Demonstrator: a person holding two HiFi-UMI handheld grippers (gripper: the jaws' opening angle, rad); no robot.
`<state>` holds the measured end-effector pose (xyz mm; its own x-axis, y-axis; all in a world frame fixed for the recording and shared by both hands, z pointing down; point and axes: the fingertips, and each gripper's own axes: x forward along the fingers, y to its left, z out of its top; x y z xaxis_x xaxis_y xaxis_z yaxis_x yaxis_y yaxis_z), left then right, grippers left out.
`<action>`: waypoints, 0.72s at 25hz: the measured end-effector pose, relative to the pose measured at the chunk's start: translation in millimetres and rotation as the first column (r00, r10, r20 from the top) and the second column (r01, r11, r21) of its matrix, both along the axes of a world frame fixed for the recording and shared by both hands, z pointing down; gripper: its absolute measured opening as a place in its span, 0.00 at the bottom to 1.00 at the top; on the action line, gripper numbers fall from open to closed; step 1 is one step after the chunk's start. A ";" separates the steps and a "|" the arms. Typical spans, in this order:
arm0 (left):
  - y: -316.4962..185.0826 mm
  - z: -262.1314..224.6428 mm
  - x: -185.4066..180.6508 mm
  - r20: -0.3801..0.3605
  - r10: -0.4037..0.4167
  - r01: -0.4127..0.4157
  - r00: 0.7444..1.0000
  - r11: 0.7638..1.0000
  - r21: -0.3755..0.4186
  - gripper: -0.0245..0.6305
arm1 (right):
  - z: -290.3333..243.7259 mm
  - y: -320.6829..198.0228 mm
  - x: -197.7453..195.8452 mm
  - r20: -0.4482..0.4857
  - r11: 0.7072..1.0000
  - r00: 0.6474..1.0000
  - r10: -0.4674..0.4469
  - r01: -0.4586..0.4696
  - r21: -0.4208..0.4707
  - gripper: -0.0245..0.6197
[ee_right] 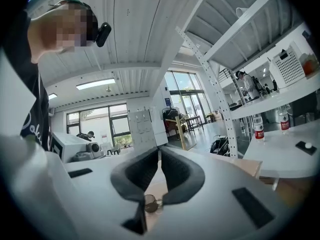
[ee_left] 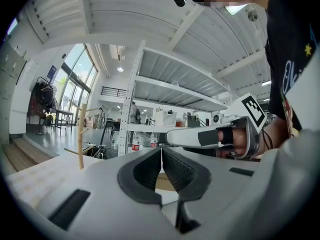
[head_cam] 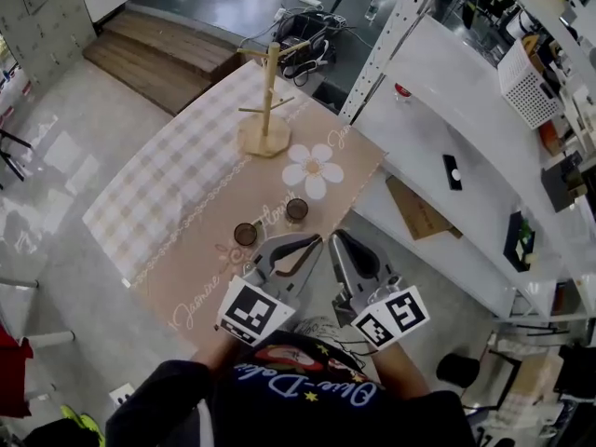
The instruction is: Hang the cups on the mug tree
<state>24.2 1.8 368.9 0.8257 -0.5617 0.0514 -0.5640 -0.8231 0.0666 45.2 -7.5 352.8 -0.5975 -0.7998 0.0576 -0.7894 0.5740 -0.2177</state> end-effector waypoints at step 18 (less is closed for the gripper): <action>-13.1 40.9 -10.6 0.054 -0.073 0.075 0.996 0.997 -0.025 0.04 | 23.5 -17.5 0.4 0.023 0.998 1.000 -0.009 0.010 -0.059 0.08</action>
<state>13.6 -11.3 409.8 0.7778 -0.6189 0.1096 -0.6265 -0.7774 0.0569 45.6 -24.9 376.3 -0.6067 -0.7897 0.0909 -0.7785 0.5672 -0.2687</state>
